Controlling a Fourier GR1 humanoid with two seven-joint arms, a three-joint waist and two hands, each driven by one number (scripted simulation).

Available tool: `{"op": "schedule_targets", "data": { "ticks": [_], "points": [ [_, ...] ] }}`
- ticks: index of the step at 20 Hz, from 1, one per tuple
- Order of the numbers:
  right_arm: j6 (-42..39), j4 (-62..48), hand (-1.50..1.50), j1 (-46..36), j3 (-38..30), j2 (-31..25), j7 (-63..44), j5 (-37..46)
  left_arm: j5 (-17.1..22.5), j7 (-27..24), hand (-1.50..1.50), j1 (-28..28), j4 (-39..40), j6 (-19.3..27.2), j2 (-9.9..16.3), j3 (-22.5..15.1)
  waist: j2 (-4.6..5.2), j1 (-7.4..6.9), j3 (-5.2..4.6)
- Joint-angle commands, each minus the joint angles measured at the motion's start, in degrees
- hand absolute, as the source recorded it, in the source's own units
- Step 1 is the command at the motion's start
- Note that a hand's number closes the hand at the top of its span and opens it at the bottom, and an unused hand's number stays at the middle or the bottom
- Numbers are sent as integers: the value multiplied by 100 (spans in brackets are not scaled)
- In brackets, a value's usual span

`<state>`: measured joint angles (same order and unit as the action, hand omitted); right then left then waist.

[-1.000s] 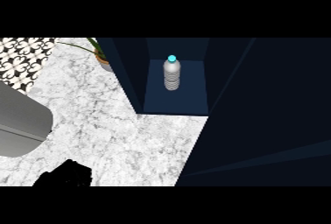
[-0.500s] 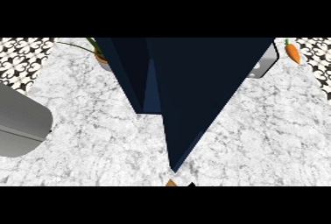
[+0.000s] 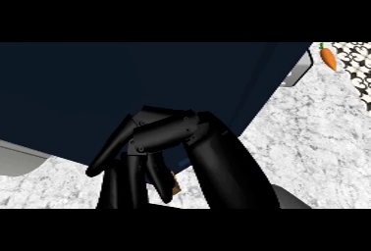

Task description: Pick up the bottled water, place it into the cabinet and close the cabinet

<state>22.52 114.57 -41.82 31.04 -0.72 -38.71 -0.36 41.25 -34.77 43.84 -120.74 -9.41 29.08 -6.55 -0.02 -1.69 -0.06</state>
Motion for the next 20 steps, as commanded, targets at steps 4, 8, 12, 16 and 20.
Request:
{"op": "schedule_targets", "data": {
  "ticks": [4,8,12,16,20],
  "points": [
    [-907,-1469,150,-106,-1007,-56,1087,-763,134,-218,150,394,161,-614,-7,410,19,23,7],
    [-1235,-2285,150,-777,-1427,-4,1134,-844,339,-65,150,244,338,-731,16,749,12,60,5],
    [-1477,-3529,150,-1012,-1745,50,1876,-891,386,-34,150,385,405,-1030,19,798,25,18,5],
    [-1590,-4022,150,-1037,-1891,-60,2106,-1039,782,377,150,375,-135,-767,170,1125,32,48,12],
    [-1590,-4987,150,-1347,-2122,-124,2690,-939,464,233,150,119,194,-897,18,909,88,-61,5]
  ]
}}
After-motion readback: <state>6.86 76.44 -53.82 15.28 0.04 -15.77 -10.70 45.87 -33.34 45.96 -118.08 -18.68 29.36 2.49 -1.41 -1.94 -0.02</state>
